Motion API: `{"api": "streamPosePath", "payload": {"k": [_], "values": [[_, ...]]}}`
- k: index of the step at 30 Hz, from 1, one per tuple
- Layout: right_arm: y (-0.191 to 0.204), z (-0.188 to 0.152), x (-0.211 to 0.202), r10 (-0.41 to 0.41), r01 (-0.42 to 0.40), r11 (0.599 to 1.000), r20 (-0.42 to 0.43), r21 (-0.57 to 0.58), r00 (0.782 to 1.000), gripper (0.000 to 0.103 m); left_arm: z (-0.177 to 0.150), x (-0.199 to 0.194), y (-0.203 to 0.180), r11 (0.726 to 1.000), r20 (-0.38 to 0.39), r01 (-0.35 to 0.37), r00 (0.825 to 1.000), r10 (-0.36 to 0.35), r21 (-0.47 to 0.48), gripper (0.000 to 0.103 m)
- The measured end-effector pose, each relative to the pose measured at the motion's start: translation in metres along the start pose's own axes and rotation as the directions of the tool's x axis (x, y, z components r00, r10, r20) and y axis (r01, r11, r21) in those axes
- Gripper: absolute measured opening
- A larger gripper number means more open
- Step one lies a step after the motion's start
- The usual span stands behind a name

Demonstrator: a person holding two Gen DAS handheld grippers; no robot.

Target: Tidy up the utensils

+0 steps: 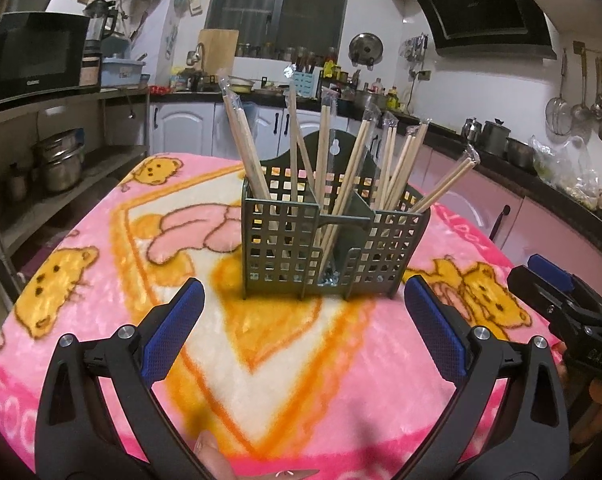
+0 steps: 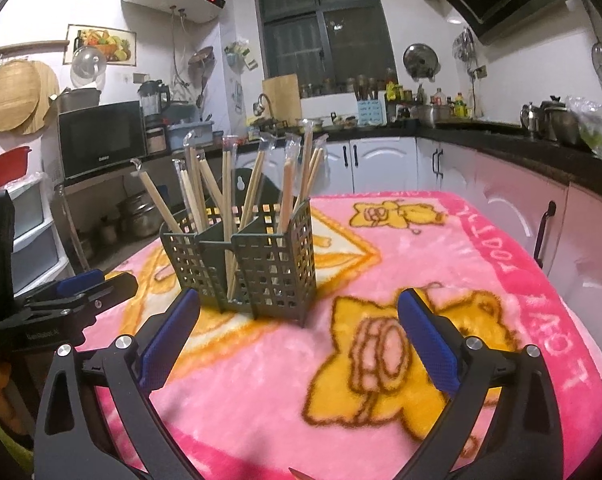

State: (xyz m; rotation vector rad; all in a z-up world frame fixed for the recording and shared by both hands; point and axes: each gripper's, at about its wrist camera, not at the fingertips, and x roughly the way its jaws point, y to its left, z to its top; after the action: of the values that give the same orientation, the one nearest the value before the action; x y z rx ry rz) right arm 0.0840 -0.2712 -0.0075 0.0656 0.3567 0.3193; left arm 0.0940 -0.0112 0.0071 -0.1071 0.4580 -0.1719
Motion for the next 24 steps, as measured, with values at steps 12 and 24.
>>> {"api": "streamPosePath", "payload": {"k": [12,24], "values": [[0.008,-0.011,0.000,-0.010,0.011,0.999,0.034,-0.035,0.999,0.096,-0.012,0.007,-0.001,1.000,0.029,-0.019,0.999,0.019,0.008,0.092],[0.007,-0.012,0.001,-0.020,0.022,0.999,0.041,-0.030,0.999,0.096,-0.013,0.009,0.004,0.999,0.024,-0.032,0.999,0.032,0.001,0.092]]}}
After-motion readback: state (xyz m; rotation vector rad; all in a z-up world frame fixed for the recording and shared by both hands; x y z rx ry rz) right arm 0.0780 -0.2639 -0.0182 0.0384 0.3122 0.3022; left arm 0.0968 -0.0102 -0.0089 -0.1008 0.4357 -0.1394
